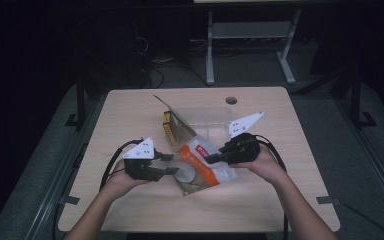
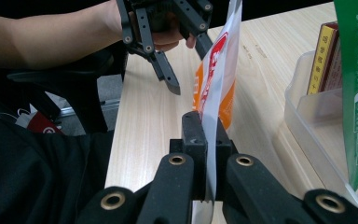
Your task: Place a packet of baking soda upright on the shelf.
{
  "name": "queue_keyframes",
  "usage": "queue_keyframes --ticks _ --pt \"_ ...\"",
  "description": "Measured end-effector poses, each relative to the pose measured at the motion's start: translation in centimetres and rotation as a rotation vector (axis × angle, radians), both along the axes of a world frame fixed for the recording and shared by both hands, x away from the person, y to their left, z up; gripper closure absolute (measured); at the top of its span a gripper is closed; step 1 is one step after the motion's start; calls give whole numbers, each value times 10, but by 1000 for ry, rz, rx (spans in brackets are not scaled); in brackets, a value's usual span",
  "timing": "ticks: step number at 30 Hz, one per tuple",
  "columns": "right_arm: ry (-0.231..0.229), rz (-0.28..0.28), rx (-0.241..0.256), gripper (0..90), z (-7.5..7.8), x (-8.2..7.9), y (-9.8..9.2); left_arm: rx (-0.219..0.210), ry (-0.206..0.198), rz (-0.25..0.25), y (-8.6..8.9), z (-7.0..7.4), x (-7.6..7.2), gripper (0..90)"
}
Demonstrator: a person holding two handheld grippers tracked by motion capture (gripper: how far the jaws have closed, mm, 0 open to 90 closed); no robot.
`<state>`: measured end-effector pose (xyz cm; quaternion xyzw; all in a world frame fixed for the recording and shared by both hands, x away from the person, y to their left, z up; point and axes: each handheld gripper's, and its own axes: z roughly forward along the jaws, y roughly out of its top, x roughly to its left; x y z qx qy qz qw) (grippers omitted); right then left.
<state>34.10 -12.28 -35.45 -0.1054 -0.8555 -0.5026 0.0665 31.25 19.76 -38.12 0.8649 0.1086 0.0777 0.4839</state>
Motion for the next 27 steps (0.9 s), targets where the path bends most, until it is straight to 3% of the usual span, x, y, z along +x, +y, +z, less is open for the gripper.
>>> queue_keyframes --ticks 6,17,27 --pt "-1 -10 -6 900 5 -2 -8 -17 7 24 12 -1 -1 456" --pt "-10 -73 -25 900 12 -12 -43 27 41 59 23 -13 1 412" --pt "-6 -134 -16 900 16 -19 -72 52 72 90 44 -27 -10 361"
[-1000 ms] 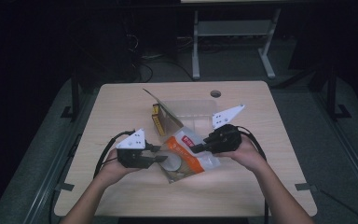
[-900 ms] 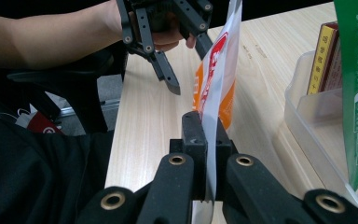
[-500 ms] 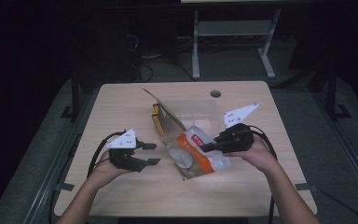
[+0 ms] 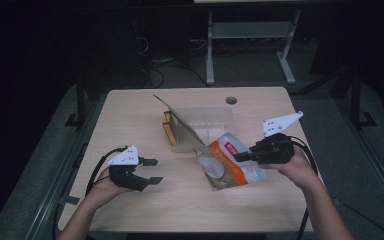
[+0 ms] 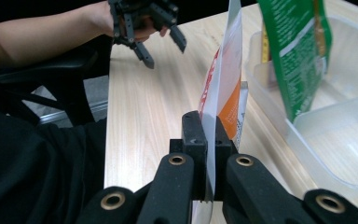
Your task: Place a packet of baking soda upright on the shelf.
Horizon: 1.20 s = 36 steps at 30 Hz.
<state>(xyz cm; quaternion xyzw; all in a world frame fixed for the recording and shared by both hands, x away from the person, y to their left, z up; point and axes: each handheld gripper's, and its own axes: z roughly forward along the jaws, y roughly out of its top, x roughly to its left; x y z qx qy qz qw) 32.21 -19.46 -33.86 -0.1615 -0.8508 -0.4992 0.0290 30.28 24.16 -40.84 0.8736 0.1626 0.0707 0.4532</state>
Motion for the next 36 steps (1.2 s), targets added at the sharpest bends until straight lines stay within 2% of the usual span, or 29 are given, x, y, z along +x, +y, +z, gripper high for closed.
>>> queue_keyframes --ticks 10,23,28,32,36 --pt "-32 -62 -10 900 10 -2 -11 22 19 -12 -2 -8 0 348" --pt "-36 -149 -29 900 20 4 -14 43 30 -33 -8 -12 -1 339" --pt "-49 -182 -47 900 33 9 -13 46 32 -37 -9 -12 -1 339" --pt "-55 -194 -35 900 45 13 -13 47 43 -39 -9 -12 -1 338" --pt "-81 -212 -17 900 57 13 -18 46 46 -40 -9 -13 -1 336"
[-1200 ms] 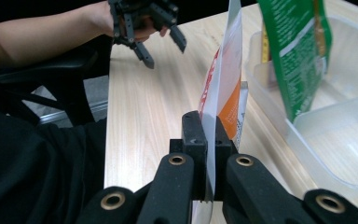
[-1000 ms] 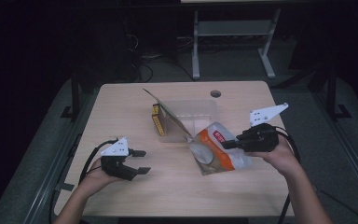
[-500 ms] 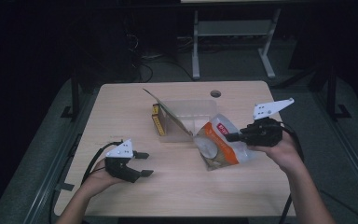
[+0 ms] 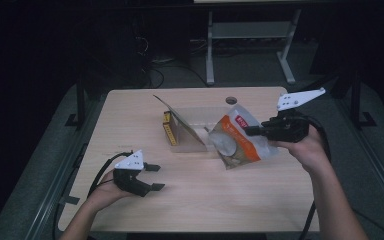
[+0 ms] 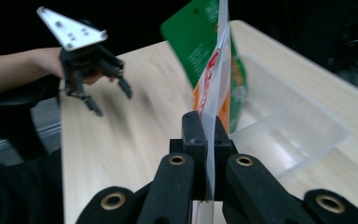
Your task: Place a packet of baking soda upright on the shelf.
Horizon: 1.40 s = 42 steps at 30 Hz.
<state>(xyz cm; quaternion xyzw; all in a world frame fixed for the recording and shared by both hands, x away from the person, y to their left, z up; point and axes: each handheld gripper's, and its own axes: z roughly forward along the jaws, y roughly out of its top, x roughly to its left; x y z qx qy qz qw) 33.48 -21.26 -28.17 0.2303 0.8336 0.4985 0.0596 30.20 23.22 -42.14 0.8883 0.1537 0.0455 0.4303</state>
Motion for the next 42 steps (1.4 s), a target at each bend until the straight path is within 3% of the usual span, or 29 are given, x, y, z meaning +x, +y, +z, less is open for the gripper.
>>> queue_keyframes --ticks 8,20,26,35,42 --pt "-8 -58 -30 900 9 18 -3 8 0 -7 -1 0 0 333" --pt "18 -130 -102 900 14 71 18 18 -2 -19 -1 -1 1 332" --pt "38 -162 -109 900 12 91 25 22 5 -21 -3 -3 1 333" --pt "139 -210 -149 900 0 112 33 34 18 -32 -5 -5 0 333" --pt "175 -223 -190 900 -13 124 45 41 25 -37 -7 -6 0 331"
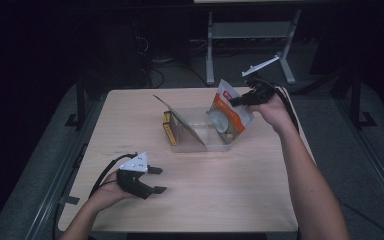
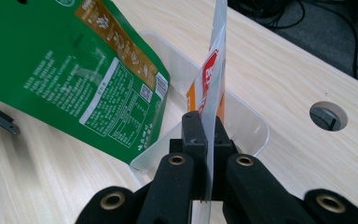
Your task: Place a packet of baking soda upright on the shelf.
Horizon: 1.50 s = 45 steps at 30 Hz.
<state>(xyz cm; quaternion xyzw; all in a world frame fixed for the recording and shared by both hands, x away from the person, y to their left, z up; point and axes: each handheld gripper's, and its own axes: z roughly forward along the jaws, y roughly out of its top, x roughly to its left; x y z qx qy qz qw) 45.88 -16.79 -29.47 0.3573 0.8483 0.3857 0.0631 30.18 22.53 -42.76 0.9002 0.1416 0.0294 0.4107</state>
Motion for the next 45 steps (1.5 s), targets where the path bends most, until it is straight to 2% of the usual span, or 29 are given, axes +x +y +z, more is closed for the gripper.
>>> queue_keyframes --ticks 7,14,19,21,23,25,27,29,34,39,41,45 --pt "9 3 -34 900 -9 7 8 8 0 -10 -1 -2 0 330" --pt "26 -10 -35 899 -12 10 11 8 10 -21 -5 -4 0 323" --pt "12 -7 -52 883 -12 9 11 14 7 -28 -5 -3 0 319" --pt "15 -23 -22 811 -10 8 10 6 11 -24 -5 -3 0 318" --pt "-10 -31 -18 691 -7 5 9 14 5 -27 -4 -2 1 316" --pt "-40 -40 -17 507 -3 1 8 16 7 -26 -4 -2 0 314" --pt "-72 -52 -28 400 0 -4 6 12 6 -24 -4 -2 0 312" --pt "-100 -60 -13 340 3 -11 2 9 8 -22 -4 -2 0 310" --pt "-142 -65 8 274 2 -31 -10 12 8 -20 -3 -1 0 305" --pt "-167 -61 28 256 -2 -48 -24 16 9 -17 -4 -2 1 298" --pt "-179 -56 33 250 -4 -55 -29 10 30 -18 -4 -3 1 273" --pt "-198 -52 37 244 -7 -69 -38 17 33 -6 -5 -4 1 214"
